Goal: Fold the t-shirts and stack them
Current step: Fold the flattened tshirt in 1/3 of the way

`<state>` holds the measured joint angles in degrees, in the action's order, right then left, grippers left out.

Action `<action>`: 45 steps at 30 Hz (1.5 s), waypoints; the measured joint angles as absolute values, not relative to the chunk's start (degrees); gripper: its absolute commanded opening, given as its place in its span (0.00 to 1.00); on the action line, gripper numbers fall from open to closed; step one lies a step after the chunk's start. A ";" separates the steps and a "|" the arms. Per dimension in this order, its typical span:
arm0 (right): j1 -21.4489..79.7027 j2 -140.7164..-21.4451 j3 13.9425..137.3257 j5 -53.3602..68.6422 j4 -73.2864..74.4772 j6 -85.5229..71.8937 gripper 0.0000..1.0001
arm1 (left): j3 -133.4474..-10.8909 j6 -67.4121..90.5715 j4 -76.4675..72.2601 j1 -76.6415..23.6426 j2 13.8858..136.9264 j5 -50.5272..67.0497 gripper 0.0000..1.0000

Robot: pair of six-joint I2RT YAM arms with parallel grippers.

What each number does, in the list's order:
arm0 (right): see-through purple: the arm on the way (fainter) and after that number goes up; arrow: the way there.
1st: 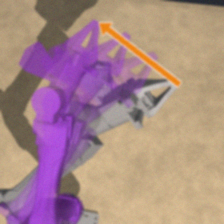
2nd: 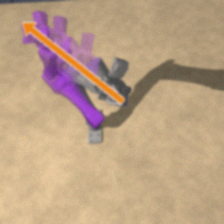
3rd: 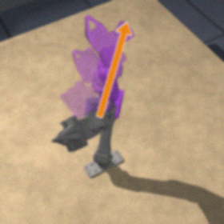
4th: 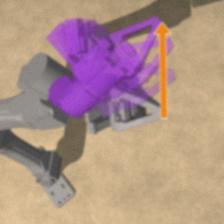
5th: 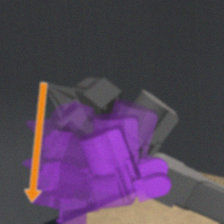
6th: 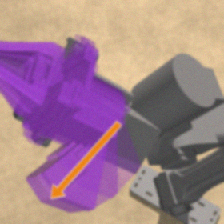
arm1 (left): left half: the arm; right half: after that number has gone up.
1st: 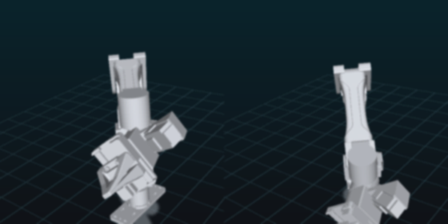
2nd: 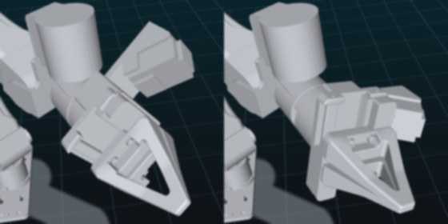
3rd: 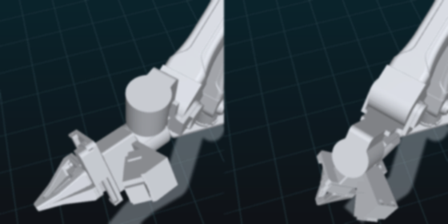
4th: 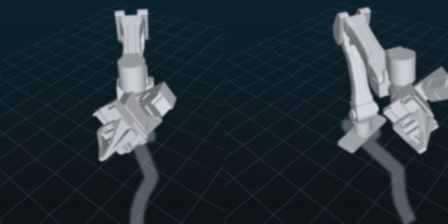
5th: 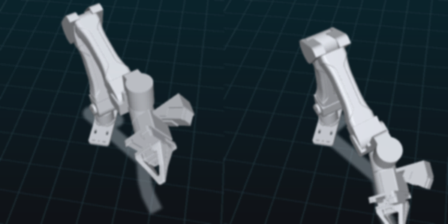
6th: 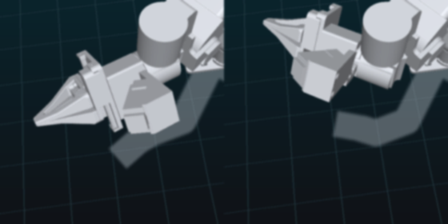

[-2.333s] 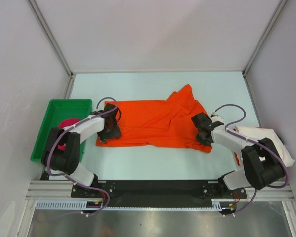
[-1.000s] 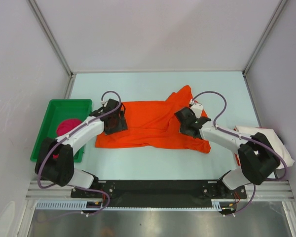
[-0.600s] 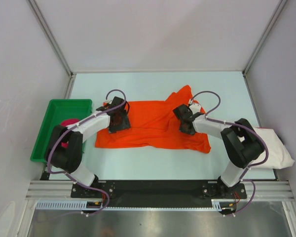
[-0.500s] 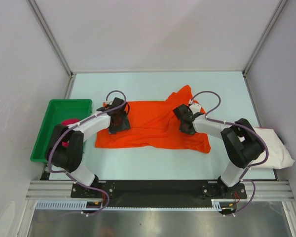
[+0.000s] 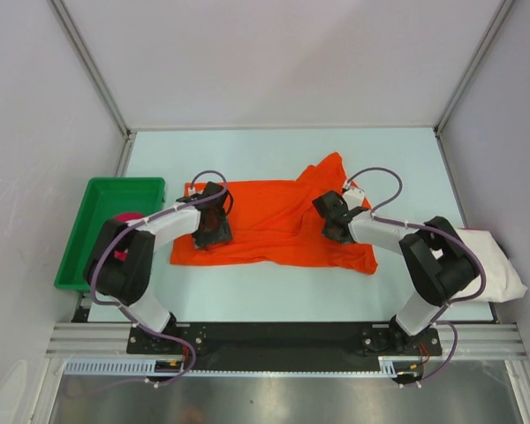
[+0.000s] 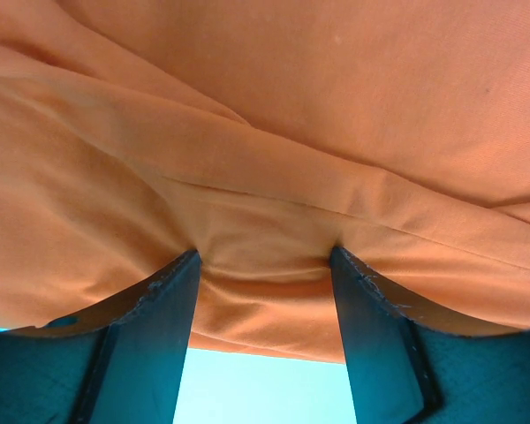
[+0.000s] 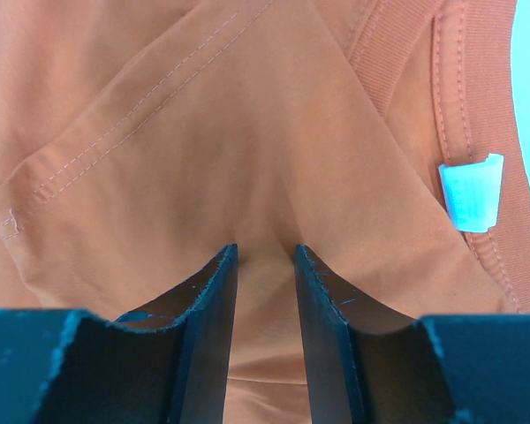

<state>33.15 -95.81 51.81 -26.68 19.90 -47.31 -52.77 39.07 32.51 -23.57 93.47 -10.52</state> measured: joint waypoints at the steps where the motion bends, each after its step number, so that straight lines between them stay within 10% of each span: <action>1: 33.12 -95.39 51.29 -26.70 19.46 -47.70 0.38 | -53.06 39.09 32.77 -23.62 93.71 -10.52 0.66; 30: 34.15 -75.88 40.14 -27.92 30.72 -49.80 0.44 | -45.80 41.52 32.34 -28.16 83.37 -14.66 0.72; 45: 35.94 -82.30 47.53 -29.36 29.26 -44.75 0.29 | -50.28 39.48 33.65 -28.93 81.60 -13.28 0.66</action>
<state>35.94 -82.30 47.53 -29.36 29.26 -44.75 -50.28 39.48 33.65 -28.93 81.60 -13.28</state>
